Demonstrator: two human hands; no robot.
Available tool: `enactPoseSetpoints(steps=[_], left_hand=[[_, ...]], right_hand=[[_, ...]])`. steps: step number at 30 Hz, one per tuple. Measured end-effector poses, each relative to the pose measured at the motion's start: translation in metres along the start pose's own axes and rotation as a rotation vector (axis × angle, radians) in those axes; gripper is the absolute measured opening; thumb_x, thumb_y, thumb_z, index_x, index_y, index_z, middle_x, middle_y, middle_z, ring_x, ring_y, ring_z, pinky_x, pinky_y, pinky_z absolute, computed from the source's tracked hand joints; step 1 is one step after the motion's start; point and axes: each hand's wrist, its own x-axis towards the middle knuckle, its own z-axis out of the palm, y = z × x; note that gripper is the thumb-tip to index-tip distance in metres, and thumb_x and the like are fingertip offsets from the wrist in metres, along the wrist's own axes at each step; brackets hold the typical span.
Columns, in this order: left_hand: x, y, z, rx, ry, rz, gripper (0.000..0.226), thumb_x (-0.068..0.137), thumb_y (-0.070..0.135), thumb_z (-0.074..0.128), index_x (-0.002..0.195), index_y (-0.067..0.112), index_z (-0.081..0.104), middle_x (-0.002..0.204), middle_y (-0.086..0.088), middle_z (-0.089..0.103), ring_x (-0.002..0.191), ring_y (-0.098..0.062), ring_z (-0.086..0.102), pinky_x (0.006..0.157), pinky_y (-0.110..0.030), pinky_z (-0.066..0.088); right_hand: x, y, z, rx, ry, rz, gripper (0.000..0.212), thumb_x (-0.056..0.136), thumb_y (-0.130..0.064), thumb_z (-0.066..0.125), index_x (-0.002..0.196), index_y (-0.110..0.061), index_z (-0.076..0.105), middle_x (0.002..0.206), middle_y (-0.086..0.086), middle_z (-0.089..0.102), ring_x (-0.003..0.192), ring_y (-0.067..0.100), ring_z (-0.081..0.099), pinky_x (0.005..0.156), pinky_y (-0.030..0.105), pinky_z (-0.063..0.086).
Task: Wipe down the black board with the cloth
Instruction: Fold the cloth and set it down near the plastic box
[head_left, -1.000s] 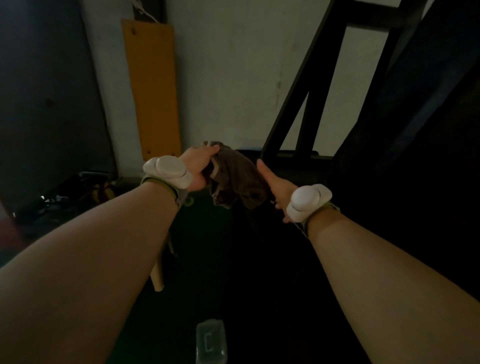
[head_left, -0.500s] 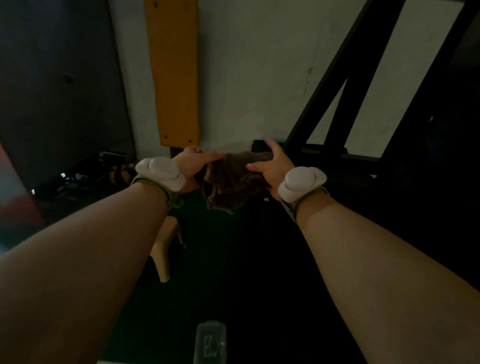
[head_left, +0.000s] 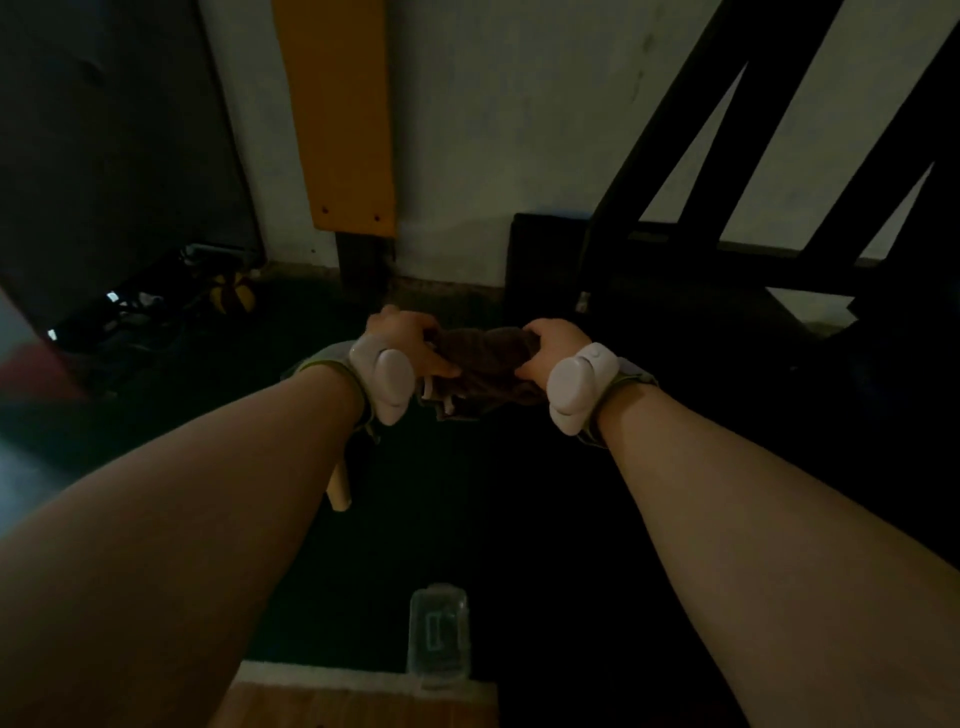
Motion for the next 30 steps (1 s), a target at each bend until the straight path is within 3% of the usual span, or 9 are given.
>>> enactPoseSetpoints(steps=[2, 5, 10, 12, 14, 15, 16, 19, 30], left_hand=[[0.003, -0.006, 0.008, -0.040, 0.026, -0.019, 0.043, 0.077, 0.037, 0.075, 0.112, 0.016, 0.061, 0.128, -0.012, 0.045, 0.120, -0.032, 0.043, 0.094, -0.033, 0.038], [0.011, -0.021, 0.031, -0.299, -0.043, -0.042, 0.040, 0.078, 0.019, 0.075, 0.112, 0.005, 0.059, 0.119, -0.014, 0.059, 0.112, -0.029, 0.055, 0.085, -0.028, 0.041], [0.019, -0.055, 0.083, -0.403, -0.075, -0.156, 0.045, 0.083, 0.013, 0.070, 0.122, -0.002, 0.051, 0.125, -0.016, 0.055, 0.116, -0.031, 0.052, 0.098, -0.037, 0.042], [0.024, -0.076, 0.109, -0.412, -0.100, -0.170, 0.049, 0.084, 0.014, 0.068, 0.123, -0.006, 0.049, 0.125, -0.014, 0.054, 0.115, -0.030, 0.052, 0.097, -0.027, 0.044], [0.019, -0.097, 0.140, -0.347, -0.039, -0.196, 0.049, 0.084, 0.019, 0.069, 0.121, -0.006, 0.049, 0.109, -0.006, 0.053, 0.106, -0.025, 0.053, 0.066, 0.003, 0.038], [0.018, -0.108, 0.156, -0.312, -0.014, -0.195, 0.046, 0.085, 0.020, 0.068, 0.121, -0.003, 0.051, 0.104, -0.007, 0.052, 0.103, -0.023, 0.053, 0.059, 0.005, 0.034], [0.019, -0.118, 0.173, -0.320, -0.035, -0.185, 0.041, 0.087, 0.018, 0.066, 0.121, -0.001, 0.053, 0.106, -0.010, 0.054, 0.106, -0.023, 0.053, 0.066, 0.004, 0.035], [0.020, -0.145, 0.220, -0.331, -0.146, -0.187, 0.043, 0.093, 0.019, 0.057, 0.131, -0.001, 0.049, 0.132, -0.019, 0.051, 0.124, -0.033, 0.047, 0.102, -0.032, 0.037], [0.033, -0.277, 0.418, -0.462, -0.149, -0.340, 0.044, 0.094, 0.019, 0.054, 0.132, -0.002, 0.045, 0.136, -0.019, 0.048, 0.126, -0.032, 0.045, 0.105, -0.033, 0.034]], right_hand=[[0.003, 0.012, 0.013, -0.044, 0.028, 0.060, 0.044, 0.090, -0.037, 0.060, 0.127, -0.014, 0.054, 0.142, 0.015, 0.041, 0.129, 0.040, 0.038, 0.108, 0.045, 0.035], [0.010, 0.022, 0.047, -0.056, 0.021, 0.116, 0.040, 0.093, -0.047, 0.051, 0.101, -0.009, 0.061, 0.134, 0.020, 0.049, 0.123, 0.039, 0.045, 0.103, 0.043, 0.040], [0.022, 0.036, 0.112, 0.243, 0.060, 0.124, 0.040, 0.093, -0.031, 0.058, 0.119, -0.001, 0.056, 0.122, 0.018, 0.059, 0.109, 0.031, 0.057, 0.063, 0.020, 0.040], [0.028, 0.045, 0.140, 0.285, 0.099, 0.166, 0.052, 0.090, -0.035, 0.063, 0.126, -0.002, 0.048, 0.128, 0.017, 0.055, 0.115, 0.031, 0.054, 0.075, 0.025, 0.044], [0.035, 0.055, 0.176, 0.338, 0.110, 0.207, 0.059, 0.087, -0.034, 0.067, 0.131, -0.003, 0.043, 0.131, 0.017, 0.053, 0.118, 0.032, 0.053, 0.085, 0.031, 0.043], [0.040, 0.060, 0.194, 0.354, 0.104, 0.220, 0.060, 0.086, -0.033, 0.068, 0.132, -0.003, 0.041, 0.131, 0.017, 0.052, 0.118, 0.032, 0.052, 0.087, 0.032, 0.043], [0.045, 0.065, 0.211, 0.368, 0.095, 0.234, 0.061, 0.086, -0.031, 0.068, 0.132, -0.004, 0.039, 0.132, 0.017, 0.052, 0.119, 0.033, 0.052, 0.088, 0.034, 0.044], [0.055, 0.078, 0.258, 0.399, 0.096, 0.259, 0.064, 0.087, -0.027, 0.067, 0.137, -0.004, 0.033, 0.135, 0.018, 0.049, 0.121, 0.034, 0.050, 0.092, 0.037, 0.044], [0.107, 0.152, 0.469, 0.579, 0.144, 0.350, 0.059, 0.091, -0.028, 0.062, 0.138, -0.001, 0.037, 0.138, 0.018, 0.048, 0.124, 0.034, 0.049, 0.098, 0.036, 0.043]])
